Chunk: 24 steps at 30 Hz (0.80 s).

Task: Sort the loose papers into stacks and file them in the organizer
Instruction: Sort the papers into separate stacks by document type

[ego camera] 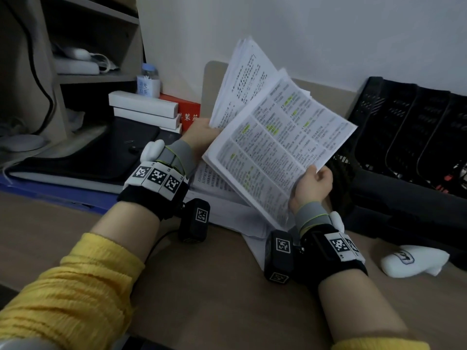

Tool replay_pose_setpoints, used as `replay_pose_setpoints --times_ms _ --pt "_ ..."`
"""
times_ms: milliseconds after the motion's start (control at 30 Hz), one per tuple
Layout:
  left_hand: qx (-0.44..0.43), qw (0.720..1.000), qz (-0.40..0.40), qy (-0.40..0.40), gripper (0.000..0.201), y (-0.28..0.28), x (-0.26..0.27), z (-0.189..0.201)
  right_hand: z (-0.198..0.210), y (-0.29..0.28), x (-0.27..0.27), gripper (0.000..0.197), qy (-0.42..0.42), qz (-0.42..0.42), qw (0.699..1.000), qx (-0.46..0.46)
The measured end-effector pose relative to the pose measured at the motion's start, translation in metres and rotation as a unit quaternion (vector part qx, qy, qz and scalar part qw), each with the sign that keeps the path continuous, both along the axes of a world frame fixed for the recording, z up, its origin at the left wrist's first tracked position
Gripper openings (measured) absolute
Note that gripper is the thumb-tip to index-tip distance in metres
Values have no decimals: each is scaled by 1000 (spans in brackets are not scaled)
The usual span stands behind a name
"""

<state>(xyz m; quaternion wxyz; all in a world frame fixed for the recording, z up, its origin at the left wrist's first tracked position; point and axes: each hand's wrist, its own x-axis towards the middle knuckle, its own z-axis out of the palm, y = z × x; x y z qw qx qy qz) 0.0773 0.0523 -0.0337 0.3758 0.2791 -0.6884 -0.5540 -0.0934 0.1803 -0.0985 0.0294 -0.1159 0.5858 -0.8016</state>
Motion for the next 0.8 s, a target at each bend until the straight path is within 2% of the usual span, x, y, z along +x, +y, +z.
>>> replay_pose_setpoints --times_ms 133,267,400,500,633,700,767,800 --pt "-31 999 -22 -23 8 -3 2 0 3 1 4 23 54 24 998 -22" --pt "-49 997 -42 -51 25 -8 1 -1 9 -4 11 16 75 26 997 -5" --pt "-58 995 -62 -59 24 -8 2 -1 7 -8 9 8 51 11 998 44" --pt "-70 993 -69 -60 24 -3 2 2 4 -9 6 13 37 37 998 30" --pt "-51 995 -63 -53 20 3 5 4 4 -6 4 8 38 17 999 16" --pt "-17 996 -86 -23 30 15 10 7 5 -6 5 6 42 4 999 9" --pt "-2 994 -101 40 43 24 12 12 5 -5 4 4 37 -4 999 1" --pt "-22 993 -113 3 49 36 11 19 5 -5 4 4 36 -8 999 0"
